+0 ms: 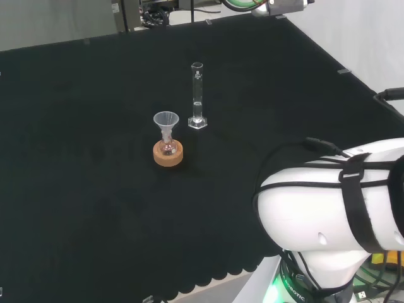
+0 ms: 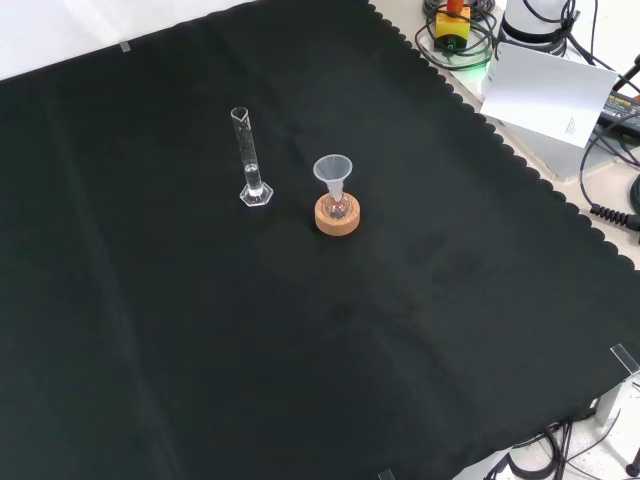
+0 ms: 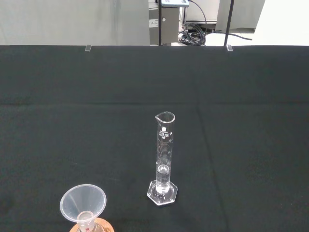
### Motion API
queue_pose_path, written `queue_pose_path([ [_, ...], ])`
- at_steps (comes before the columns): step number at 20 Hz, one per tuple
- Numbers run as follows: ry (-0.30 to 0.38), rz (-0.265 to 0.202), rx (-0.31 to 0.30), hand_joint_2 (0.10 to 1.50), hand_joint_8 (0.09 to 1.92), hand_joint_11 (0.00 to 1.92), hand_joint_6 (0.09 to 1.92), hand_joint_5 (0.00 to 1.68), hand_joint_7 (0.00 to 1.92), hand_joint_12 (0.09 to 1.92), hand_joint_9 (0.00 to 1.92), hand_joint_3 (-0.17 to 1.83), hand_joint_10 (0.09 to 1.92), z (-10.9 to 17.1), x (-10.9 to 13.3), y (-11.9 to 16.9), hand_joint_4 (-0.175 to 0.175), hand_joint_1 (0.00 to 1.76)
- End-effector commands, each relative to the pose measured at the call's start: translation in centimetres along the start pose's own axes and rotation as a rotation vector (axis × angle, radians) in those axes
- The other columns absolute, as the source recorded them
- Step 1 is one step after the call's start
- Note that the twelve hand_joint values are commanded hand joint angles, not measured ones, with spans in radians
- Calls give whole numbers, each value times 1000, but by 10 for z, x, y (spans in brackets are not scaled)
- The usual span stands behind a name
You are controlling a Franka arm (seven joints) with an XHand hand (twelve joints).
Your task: Pick up the graduated cylinder.
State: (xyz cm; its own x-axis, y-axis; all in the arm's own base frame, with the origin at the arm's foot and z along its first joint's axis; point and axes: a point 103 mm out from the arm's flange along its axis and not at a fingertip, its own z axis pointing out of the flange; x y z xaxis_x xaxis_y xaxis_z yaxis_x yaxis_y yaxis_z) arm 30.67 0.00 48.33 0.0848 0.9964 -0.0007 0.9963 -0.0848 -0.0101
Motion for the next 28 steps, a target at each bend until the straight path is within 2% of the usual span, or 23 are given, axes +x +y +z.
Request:
queue_pose_path([
  [1, -9, 0, -9, 1108, 536, 138, 232, 172, 4, 1344, 241, 549, 688, 0, 0, 0, -8, 23],
  [3, -6, 1, -9, 1176, 525, 112, 129, 211, 0, 1385, 232, 424, 693, 0, 0, 0, -8, 5],
  [5, -8, 2, -9, 1198, 522, 106, 95, 224, 0, 1397, 229, 383, 695, 0, 0, 1, -8, 0],
  [11, -14, 24, 4, 1207, 522, 104, 87, 231, 0, 1399, 229, 366, 695, 6, 0, 5, -8, 0],
  [18, -4, 84, 6, 1210, 523, 104, 87, 233, 0, 1398, 229, 359, 695, 16, -13, 10, -8, 0],
  [28, 20, 128, 49, 1211, 524, 103, 87, 240, 0, 1398, 231, 348, 695, 61, -48, 43, -11, 0],
])
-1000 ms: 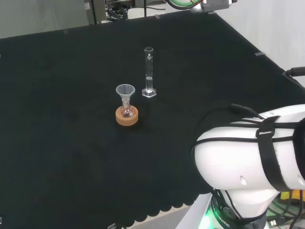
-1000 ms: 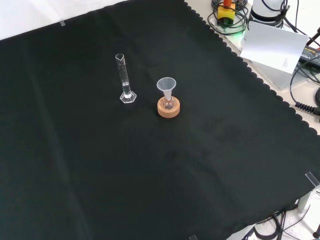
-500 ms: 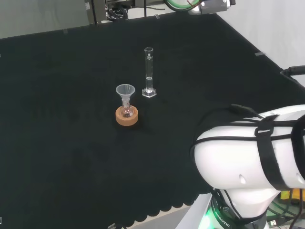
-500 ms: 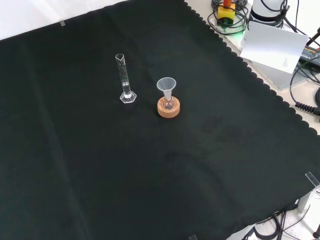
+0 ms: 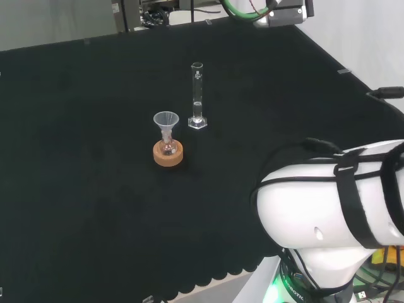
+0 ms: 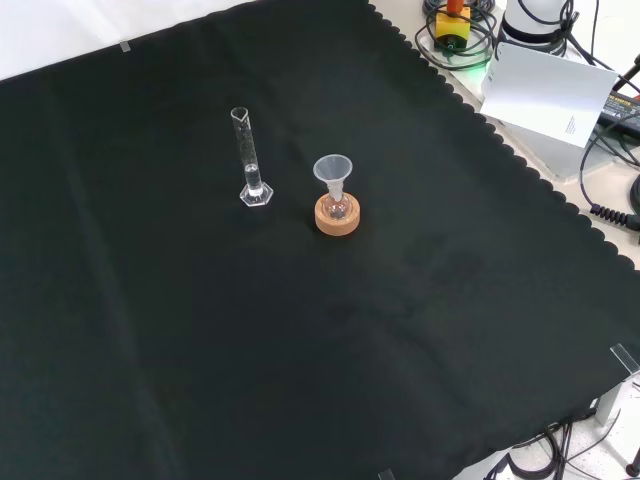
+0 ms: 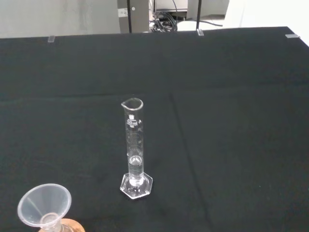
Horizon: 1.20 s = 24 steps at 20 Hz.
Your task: Pick up the graduated cylinder.
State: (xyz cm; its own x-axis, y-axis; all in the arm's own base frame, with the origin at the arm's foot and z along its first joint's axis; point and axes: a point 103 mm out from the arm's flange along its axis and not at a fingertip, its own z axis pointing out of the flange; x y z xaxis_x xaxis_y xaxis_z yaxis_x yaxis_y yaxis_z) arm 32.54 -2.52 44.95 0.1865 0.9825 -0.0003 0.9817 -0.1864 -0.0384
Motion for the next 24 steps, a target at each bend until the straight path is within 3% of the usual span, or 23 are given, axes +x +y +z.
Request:
queue_pose_path([
  [1, 19, 23, 23, 1211, 524, 103, 87, 240, 0, 1398, 232, 347, 695, 32, -26, 33, -11, 0],
  [8, 64, 18, 17, 1209, 538, 106, 87, 240, 14, 1402, 247, 334, 700, 63, -54, 97, -15, 1],
  [14, 107, 8, -54, 1212, 556, 120, 87, 243, 31, 1403, 267, 319, 703, 86, -60, 144, -18, 16],
  [24, 193, -42, -45, 1198, 618, 175, 87, 251, 93, 1396, 363, 275, 708, 156, -57, 186, -26, 67],
])
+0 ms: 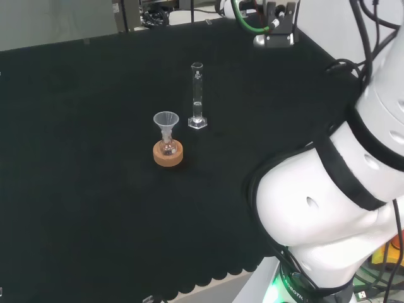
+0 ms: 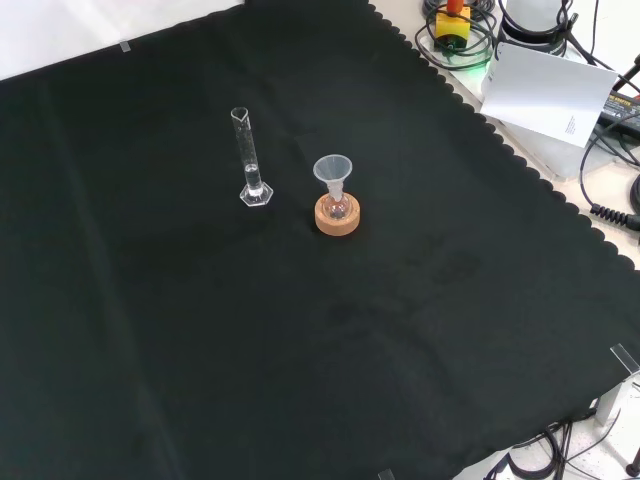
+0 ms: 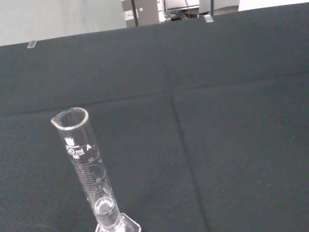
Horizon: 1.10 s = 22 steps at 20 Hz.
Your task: Pick up the graduated cylinder.
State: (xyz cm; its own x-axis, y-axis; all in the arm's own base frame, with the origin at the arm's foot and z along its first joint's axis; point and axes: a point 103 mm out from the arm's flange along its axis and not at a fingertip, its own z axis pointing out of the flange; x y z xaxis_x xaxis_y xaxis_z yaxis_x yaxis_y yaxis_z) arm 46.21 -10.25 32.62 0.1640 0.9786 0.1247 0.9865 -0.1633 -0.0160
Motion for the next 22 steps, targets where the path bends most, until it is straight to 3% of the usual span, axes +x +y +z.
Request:
queue_pose_path([
  [1, 75, -17, -18, 1196, 621, 177, 87, 254, 96, 1395, 367, 273, 708, 44, -13, 35, -27, 72],
  [5, 148, -24, -26, 1184, 635, 183, 87, 266, 106, 1393, 381, 262, 706, 67, -18, 47, -31, 101],
  [13, 280, -112, -17, 1099, 684, 238, 87, 340, 186, 1379, 492, 222, 686, 114, -27, 51, -40, 291],
  [22, 316, -123, 31, 1072, 689, 261, 87, 349, 203, 1367, 517, 218, 658, 149, -34, 48, -40, 365],
])
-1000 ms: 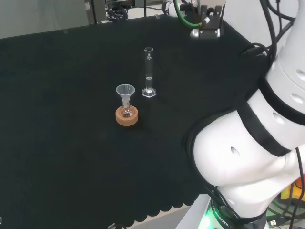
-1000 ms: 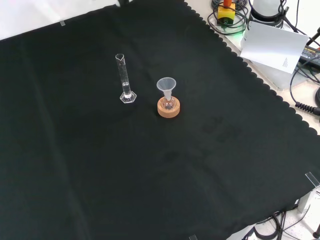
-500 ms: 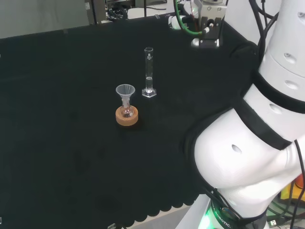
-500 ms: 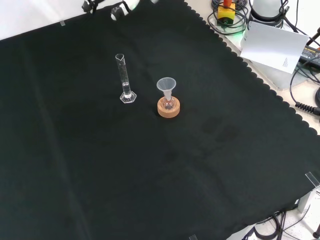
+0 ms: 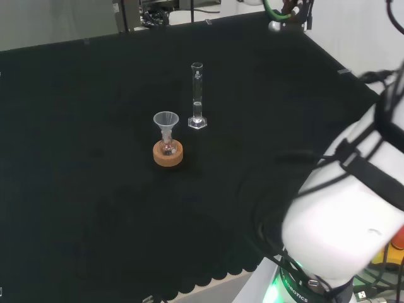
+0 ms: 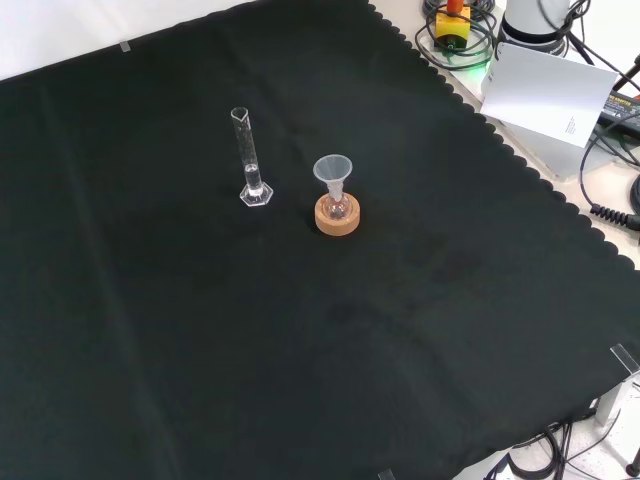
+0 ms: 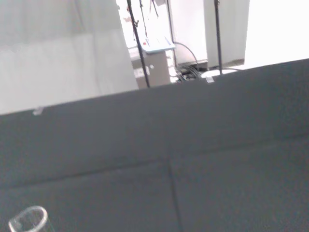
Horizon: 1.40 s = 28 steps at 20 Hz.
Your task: Pick up the graduated cylinder.
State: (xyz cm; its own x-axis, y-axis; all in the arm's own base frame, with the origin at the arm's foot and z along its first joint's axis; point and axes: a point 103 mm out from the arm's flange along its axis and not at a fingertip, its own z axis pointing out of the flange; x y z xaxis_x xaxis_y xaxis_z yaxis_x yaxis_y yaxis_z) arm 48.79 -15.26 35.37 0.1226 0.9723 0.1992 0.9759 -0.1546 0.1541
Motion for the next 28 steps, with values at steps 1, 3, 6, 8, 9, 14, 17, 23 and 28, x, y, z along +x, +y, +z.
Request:
queue_pose_path([
  [1, 252, -59, 199, 1071, 689, 262, 87, 350, 204, 1367, 518, 218, 656, 184, -9, -16, -40, 367],
  [3, 314, -53, 196, 1068, 689, 262, 87, 353, 207, 1366, 520, 218, 653, 188, -12, -17, -40, 376],
  [6, 360, -66, 177, 1051, 697, 265, 87, 383, 235, 1366, 532, 214, 651, 192, -14, -19, -40, 425],
  [8, 388, -80, 178, 1038, 699, 268, 87, 402, 250, 1366, 541, 210, 649, 194, -13, -19, -41, 462],
  [9, 395, -72, 164, 1033, 699, 269, 87, 407, 253, 1365, 543, 209, 647, 196, -13, -20, -41, 474],
  [14, 544, -89, 143, 973, 692, 351, 87, 423, 271, 1346, 612, 208, 627, 205, -16, -21, -38, 607],
  [17, 583, -117, 129, 958, 692, 379, 87, 430, 282, 1342, 630, 213, 619, 207, -18, -21, -33, 640],
  [23, 604, -183, 156, 936, 694, 395, 87, 438, 301, 1340, 640, 217, 612, 214, -20, -23, -24, 667],
  [28, 604, -225, 192, 893, 689, 417, 87, 434, 321, 1332, 644, 218, 603, 224, -13, -24, -5, 758],
])
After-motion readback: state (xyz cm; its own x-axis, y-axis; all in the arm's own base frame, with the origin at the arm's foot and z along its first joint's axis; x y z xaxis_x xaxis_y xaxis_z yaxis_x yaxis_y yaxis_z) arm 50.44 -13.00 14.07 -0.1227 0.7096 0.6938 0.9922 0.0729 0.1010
